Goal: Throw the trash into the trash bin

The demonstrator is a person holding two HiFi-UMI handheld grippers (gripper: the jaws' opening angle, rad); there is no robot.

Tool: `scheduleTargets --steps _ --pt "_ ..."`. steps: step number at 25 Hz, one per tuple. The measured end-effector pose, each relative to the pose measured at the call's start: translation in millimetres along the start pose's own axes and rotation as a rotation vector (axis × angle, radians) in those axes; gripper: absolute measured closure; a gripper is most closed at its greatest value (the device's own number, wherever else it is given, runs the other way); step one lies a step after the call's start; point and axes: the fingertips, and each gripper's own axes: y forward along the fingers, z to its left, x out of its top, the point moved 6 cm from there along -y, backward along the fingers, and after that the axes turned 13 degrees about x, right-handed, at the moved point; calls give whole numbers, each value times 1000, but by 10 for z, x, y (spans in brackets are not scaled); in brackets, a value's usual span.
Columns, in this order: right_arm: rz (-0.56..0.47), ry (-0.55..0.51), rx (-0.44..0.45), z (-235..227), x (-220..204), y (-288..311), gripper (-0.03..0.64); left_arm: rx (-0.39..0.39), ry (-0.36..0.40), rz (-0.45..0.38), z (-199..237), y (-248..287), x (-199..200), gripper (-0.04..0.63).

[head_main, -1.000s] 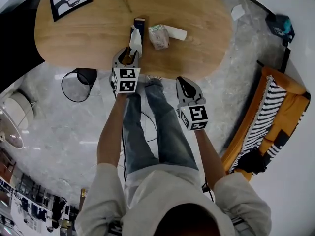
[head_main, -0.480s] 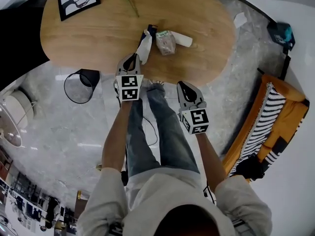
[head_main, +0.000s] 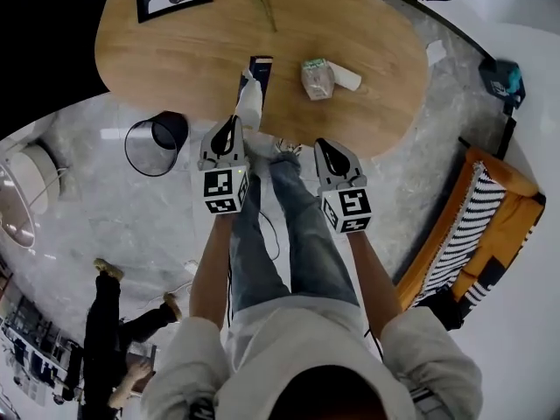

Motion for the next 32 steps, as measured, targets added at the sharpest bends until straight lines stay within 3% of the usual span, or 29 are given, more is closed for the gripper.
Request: scheduleTargets --steps 7,13,25,32 --pt "-4 -67 43 227 150 96 586 77 -102 -93 323 -689 114 577" --pt "34 -156 134 555 273 371 586 191 -188 -127 745 -1053 11 577" --pt "132 -340 351 1503 445 1107 586 482 -379 -113 1853 -1733 -629 577" --pt "200 -416 437 1974 408 1457 586 604 -462 -84 2314 -2059 -1042 577"
